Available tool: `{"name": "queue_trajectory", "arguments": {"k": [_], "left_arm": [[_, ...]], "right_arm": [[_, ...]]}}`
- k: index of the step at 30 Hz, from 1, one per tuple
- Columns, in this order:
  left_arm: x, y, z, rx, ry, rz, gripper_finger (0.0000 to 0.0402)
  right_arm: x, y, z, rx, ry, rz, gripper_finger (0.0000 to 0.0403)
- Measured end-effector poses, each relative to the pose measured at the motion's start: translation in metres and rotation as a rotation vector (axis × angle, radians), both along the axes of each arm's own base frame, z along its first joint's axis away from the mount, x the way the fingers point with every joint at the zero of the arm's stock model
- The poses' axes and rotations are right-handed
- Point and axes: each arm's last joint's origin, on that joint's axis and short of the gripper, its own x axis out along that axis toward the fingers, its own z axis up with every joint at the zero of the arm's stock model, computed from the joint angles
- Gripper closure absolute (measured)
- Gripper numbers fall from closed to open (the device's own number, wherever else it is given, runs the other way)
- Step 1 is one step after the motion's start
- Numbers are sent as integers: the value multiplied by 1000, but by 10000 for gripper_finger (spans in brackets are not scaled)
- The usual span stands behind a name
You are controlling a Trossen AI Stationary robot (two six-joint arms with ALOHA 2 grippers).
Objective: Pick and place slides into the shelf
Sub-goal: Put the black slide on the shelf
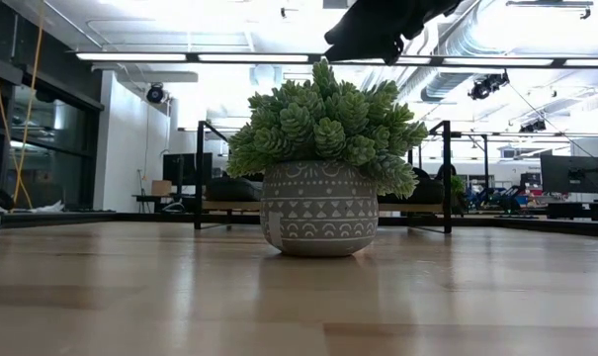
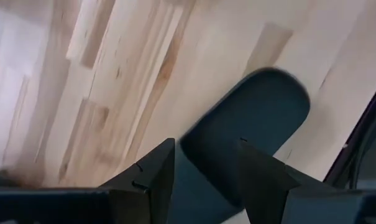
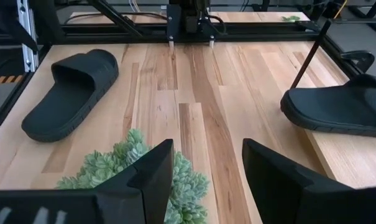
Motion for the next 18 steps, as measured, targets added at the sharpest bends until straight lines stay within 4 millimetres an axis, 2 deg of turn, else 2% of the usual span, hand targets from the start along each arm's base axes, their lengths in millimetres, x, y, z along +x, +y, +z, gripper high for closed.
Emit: {"name": "queue_trajectory", "arguments": {"k": [11,18], "left_arm": [[-1,4,-9,-56,171,142,252],[3,-2,-30,-52,272,188,252]], "right_arm": [[0,0,0,6,5,-4,219],[0,0,0,7,-2,-4,219]]}}
